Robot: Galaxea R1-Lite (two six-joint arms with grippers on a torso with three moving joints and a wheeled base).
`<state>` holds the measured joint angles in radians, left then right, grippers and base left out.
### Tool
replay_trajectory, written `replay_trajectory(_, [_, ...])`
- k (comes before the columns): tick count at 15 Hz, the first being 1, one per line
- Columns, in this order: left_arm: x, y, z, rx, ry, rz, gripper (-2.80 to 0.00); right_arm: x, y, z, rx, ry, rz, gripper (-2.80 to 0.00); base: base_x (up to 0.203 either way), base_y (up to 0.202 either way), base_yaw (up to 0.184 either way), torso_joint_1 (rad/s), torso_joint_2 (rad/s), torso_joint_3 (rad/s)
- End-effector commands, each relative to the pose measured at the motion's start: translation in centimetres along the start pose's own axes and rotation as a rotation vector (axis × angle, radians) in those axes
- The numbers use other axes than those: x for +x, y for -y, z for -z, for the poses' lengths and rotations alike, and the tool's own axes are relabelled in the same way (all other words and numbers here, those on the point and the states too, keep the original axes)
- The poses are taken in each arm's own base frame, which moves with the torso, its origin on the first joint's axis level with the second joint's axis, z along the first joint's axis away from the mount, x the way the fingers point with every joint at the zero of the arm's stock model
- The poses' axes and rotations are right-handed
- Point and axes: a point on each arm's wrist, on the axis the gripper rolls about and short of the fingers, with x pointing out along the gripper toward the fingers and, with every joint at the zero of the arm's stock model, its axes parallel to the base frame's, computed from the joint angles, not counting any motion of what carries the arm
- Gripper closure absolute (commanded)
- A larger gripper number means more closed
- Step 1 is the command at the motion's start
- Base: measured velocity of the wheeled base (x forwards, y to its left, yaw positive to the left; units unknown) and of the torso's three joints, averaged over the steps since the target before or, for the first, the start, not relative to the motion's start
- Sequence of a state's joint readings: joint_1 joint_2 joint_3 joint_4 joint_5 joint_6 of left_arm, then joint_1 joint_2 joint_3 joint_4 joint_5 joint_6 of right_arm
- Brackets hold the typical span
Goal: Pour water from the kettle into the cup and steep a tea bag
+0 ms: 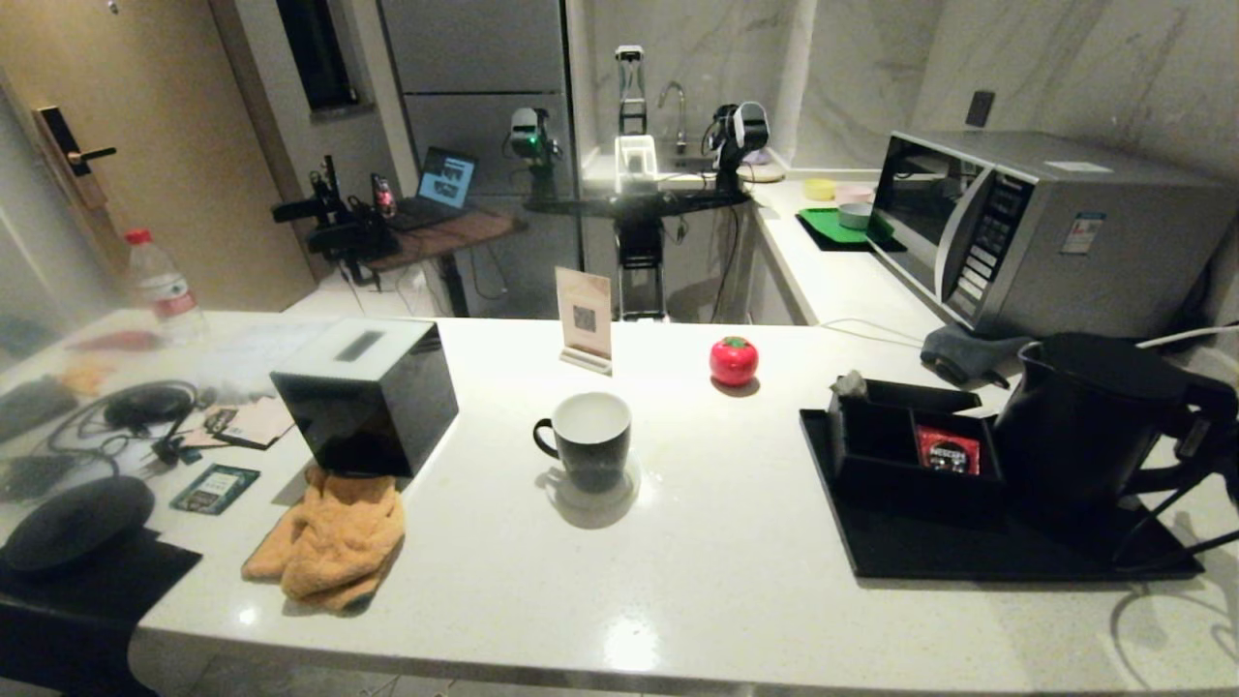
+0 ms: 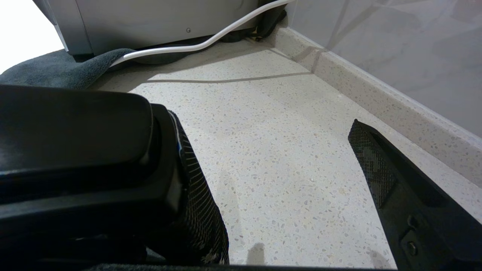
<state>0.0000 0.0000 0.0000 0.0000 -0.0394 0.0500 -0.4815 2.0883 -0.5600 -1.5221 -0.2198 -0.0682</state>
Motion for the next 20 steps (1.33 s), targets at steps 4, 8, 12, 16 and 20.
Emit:
replay_trajectory(4, [0.0, 0.0, 0.0, 0.001, 0.0, 0.0, 0.0, 0.0, 0.0, -0.3, 0.006, 0.025, 0.001, 0.0, 0.0, 0.0, 0.0, 0.0, 0.0, 0.0])
replay_trajectory(8, [0.0, 0.0, 0.0, 0.001, 0.0, 0.001, 0.0, 0.0, 0.0, -0.3, 0.014, 0.027, 0.001, 0.0, 0.0, 0.0, 0.0, 0.0, 0.0, 0.0])
replay_trajectory(12, [0.0, 0.0, 0.0, 0.001, 0.0, 0.001, 0.0, -0.1, 0.0, -0.3, 0.014, 0.027, 0.0, 0.0, 0.0, 0.0, 0.0, 0.0, 0.0, 0.0])
replay_trajectory(16, [0.0, 0.0, 0.0, 0.001, 0.0, 0.001, 0.0, -0.2, 0.0, -0.6, 0.018, 0.035, 0.0, 0.0, 0.0, 0.0, 0.0, 0.008, 0.0, 0.001])
replay_trajectory(20, [0.0, 0.0, 0.0, 0.001, 0.0, 0.001, 0.0, -0.4, 0.1, -1.3, 0.023, 0.053, 0.0, 0.0, 0.0, 0.0, 0.0, 0.0, 0.0, 0.0])
